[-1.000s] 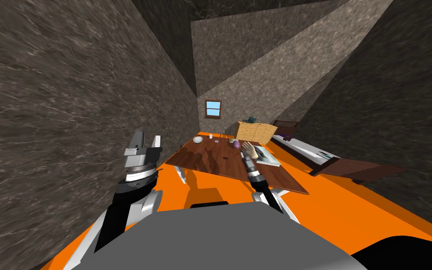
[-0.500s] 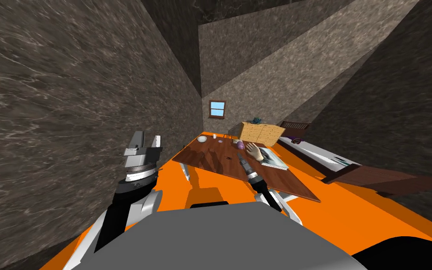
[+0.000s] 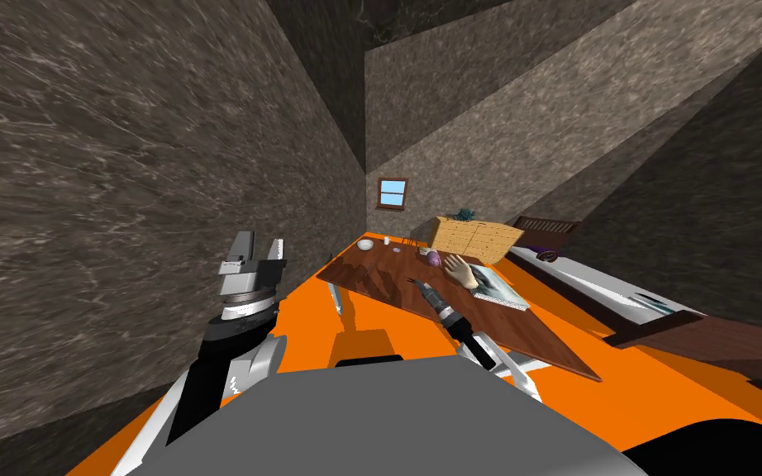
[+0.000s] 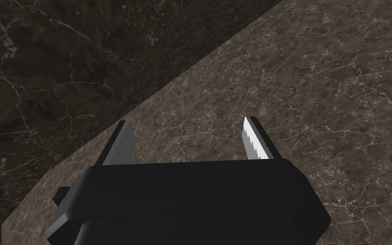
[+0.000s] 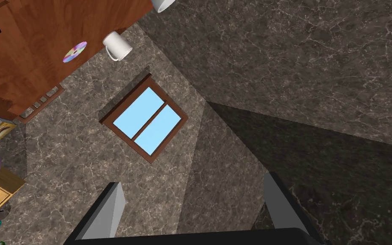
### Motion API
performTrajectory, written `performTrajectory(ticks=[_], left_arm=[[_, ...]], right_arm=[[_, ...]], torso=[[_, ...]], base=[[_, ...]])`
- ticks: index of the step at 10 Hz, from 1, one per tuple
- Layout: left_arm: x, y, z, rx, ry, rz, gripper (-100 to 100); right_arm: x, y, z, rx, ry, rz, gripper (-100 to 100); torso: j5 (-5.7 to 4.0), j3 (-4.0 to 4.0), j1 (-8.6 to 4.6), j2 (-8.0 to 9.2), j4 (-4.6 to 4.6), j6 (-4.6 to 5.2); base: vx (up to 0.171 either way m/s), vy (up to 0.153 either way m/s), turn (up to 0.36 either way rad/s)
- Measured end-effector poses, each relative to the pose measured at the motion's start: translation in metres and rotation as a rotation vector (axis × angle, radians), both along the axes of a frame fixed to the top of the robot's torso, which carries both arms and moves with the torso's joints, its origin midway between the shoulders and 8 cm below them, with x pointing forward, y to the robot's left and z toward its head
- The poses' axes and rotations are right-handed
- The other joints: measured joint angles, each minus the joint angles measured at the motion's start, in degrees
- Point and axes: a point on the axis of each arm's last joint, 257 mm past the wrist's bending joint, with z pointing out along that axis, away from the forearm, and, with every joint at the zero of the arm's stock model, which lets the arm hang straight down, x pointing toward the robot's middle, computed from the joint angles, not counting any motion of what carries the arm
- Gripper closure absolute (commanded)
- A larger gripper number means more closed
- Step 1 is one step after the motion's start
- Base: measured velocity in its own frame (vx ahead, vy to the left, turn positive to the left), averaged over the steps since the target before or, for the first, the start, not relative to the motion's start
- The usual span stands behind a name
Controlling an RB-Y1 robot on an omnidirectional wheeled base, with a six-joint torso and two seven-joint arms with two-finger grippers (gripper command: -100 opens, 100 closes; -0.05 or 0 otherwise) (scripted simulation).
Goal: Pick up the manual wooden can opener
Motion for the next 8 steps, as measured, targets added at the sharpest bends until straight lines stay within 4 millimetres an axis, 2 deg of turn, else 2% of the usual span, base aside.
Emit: performTrajectory(ticks=[2,5,6,8], left_arm=[[0.0,0.0,0.0,0.0,0.0,0.0,0],[0.0,0.0,0.0,0.0,0.0,0.0,0],[0.0,0.0,0.0,0.0,0.0,0.0,0],[0.0,0.0,0.0,0.0,0.0,0.0,0]], right_arm=[[-0.003,-0.011,-0.02,-0.094,0.046,0.009,-100],[-0.009,-0.033,-0.067,-0.254,0.129,0.024,-100],[-0.011,-0.04,-0.074,-0.285,0.146,0.025,-100],[-0.019,-0.063,-0.102,-0.402,0.21,0.038,-100]], torso=[[0.0,-0.02,0.0,-0.03,0.0,0.01],[0.0,-0.03,-0.02,-0.06,-0.01,0.01],[0.0,-0.02,-0.06,-0.04,-0.01,0.05],[0.0,-0.07,0.02,-0.13,-0.03,0.01]], base=[[0.005,0.055,0.212],[0.008,0.036,0.104],[0.015,0.038,0.2],[0.03,0.045,0.174]])
